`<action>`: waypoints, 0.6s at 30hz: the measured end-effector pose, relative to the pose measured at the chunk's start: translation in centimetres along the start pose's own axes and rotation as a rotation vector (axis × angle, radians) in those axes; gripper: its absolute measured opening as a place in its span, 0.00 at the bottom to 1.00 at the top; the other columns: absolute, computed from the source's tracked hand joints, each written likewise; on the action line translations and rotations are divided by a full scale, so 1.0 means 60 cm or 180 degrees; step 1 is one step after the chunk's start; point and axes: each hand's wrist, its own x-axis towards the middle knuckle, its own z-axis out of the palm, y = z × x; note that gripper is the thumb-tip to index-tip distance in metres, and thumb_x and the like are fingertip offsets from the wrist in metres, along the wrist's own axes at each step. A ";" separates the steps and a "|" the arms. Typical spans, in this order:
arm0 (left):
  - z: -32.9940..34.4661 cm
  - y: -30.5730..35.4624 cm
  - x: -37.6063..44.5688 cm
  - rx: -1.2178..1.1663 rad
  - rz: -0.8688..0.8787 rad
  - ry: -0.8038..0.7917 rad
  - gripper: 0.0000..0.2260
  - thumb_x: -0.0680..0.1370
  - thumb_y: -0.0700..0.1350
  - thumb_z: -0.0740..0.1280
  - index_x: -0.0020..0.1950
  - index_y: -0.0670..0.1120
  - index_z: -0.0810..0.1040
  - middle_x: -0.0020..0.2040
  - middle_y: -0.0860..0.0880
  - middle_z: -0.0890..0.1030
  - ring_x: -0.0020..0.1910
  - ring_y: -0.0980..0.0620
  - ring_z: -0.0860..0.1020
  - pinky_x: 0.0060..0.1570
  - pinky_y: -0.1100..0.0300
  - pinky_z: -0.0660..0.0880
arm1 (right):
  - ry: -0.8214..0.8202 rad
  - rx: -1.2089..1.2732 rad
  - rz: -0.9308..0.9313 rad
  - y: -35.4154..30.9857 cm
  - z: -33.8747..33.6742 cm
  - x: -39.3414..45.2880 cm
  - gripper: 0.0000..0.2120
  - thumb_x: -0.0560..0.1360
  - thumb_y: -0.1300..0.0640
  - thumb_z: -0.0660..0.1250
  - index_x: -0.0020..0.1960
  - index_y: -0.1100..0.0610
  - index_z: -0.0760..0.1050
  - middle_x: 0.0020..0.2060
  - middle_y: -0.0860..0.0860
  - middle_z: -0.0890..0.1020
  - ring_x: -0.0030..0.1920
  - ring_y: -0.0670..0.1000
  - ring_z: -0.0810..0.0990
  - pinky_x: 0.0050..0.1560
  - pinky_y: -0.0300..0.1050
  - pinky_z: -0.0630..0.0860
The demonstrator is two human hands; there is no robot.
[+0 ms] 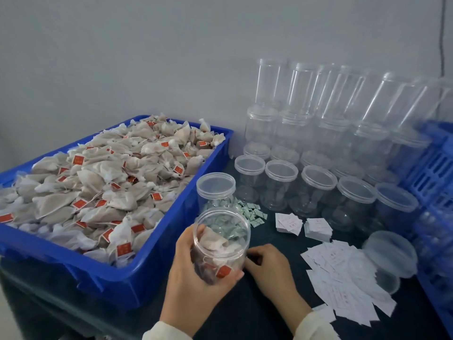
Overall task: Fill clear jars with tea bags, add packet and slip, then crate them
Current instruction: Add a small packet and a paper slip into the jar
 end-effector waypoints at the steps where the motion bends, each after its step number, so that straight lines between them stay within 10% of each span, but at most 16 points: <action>1: 0.005 -0.006 0.000 0.0027 0.0007 -0.0024 0.43 0.55 0.49 0.83 0.65 0.56 0.67 0.59 0.70 0.71 0.60 0.65 0.74 0.52 0.76 0.70 | -0.0061 -0.0140 -0.0011 -0.002 0.001 0.000 0.12 0.73 0.44 0.68 0.53 0.47 0.82 0.47 0.42 0.75 0.51 0.45 0.77 0.58 0.46 0.70; 7: 0.024 -0.014 0.004 -0.0022 0.0050 -0.0052 0.44 0.55 0.52 0.81 0.68 0.51 0.66 0.62 0.68 0.71 0.64 0.63 0.72 0.58 0.72 0.69 | -0.0376 -0.0282 0.0028 -0.015 -0.012 0.001 0.12 0.74 0.50 0.68 0.34 0.44 0.68 0.39 0.41 0.69 0.46 0.47 0.74 0.56 0.46 0.70; 12: 0.034 -0.011 0.002 -0.0087 -0.0003 -0.0030 0.43 0.55 0.58 0.78 0.66 0.58 0.65 0.62 0.69 0.70 0.64 0.64 0.71 0.57 0.75 0.69 | -0.0618 -0.0505 -0.0203 -0.015 -0.009 0.000 0.12 0.74 0.50 0.64 0.57 0.46 0.76 0.55 0.47 0.75 0.56 0.50 0.76 0.57 0.47 0.70; 18: 0.034 -0.018 0.002 -0.0010 0.0055 -0.0050 0.44 0.55 0.50 0.83 0.66 0.58 0.65 0.61 0.68 0.71 0.63 0.65 0.71 0.55 0.76 0.68 | -0.0165 0.0571 -0.0006 -0.004 -0.029 0.002 0.08 0.74 0.58 0.68 0.39 0.47 0.80 0.36 0.41 0.80 0.39 0.39 0.77 0.39 0.29 0.69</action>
